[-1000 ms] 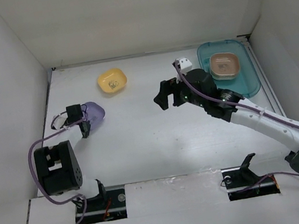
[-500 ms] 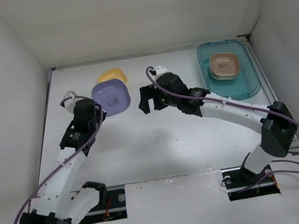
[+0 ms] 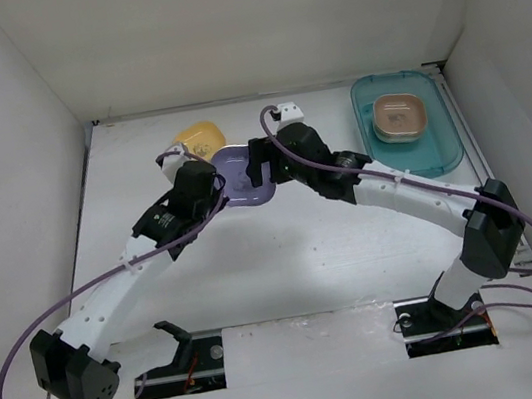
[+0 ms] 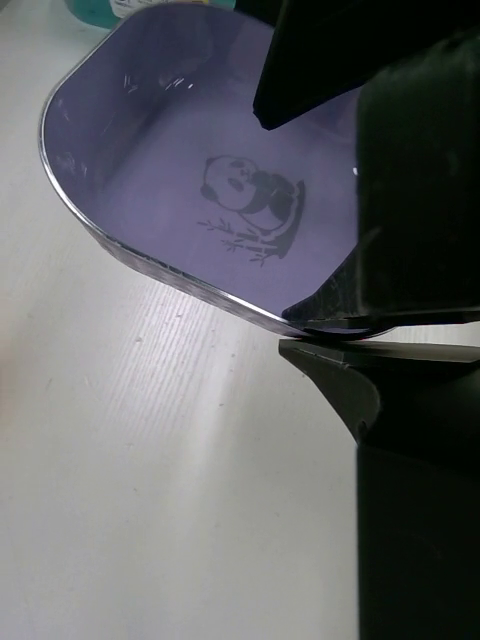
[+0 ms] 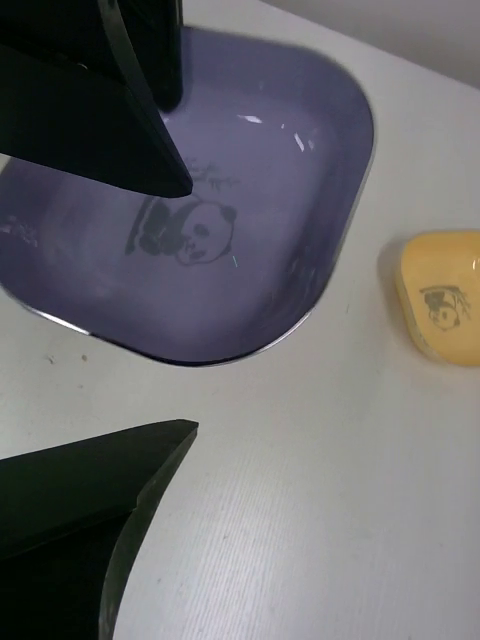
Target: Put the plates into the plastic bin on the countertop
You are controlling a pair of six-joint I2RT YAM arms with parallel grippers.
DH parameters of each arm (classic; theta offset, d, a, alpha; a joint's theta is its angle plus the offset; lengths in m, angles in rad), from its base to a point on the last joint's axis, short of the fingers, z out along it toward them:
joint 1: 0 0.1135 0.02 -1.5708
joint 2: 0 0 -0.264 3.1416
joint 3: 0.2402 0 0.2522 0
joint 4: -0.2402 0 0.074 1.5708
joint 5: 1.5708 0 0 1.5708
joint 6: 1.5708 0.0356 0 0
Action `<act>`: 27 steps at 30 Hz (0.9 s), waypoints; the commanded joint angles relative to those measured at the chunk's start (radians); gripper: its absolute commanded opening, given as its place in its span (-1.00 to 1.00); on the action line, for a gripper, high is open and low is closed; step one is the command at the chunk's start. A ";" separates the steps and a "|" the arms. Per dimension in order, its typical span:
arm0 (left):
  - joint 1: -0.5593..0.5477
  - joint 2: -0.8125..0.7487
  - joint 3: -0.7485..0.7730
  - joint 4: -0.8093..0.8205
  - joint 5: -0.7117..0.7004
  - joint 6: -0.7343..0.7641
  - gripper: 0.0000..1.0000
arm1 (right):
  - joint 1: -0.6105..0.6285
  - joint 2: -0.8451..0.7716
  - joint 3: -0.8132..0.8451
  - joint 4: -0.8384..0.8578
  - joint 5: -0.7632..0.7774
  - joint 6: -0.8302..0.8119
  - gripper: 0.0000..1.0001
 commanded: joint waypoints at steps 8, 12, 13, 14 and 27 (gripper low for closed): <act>0.001 -0.051 0.038 0.052 0.006 -0.018 -1.00 | 0.006 -0.007 0.007 -0.044 0.107 0.050 0.30; 0.001 -0.061 0.029 0.132 0.032 0.006 -0.94 | -0.034 -0.007 0.007 -0.053 0.029 0.061 -1.00; 0.001 -0.061 0.019 0.169 0.041 0.022 -0.82 | -0.055 -0.007 0.007 -0.044 0.005 0.061 -1.00; 0.001 -0.061 0.019 0.234 0.051 0.038 -0.63 | -0.083 -0.007 0.007 -0.043 -0.009 0.061 -1.00; 0.092 0.208 0.329 0.142 0.000 0.115 0.99 | -0.839 -0.039 0.053 -0.013 -0.331 -0.240 -1.00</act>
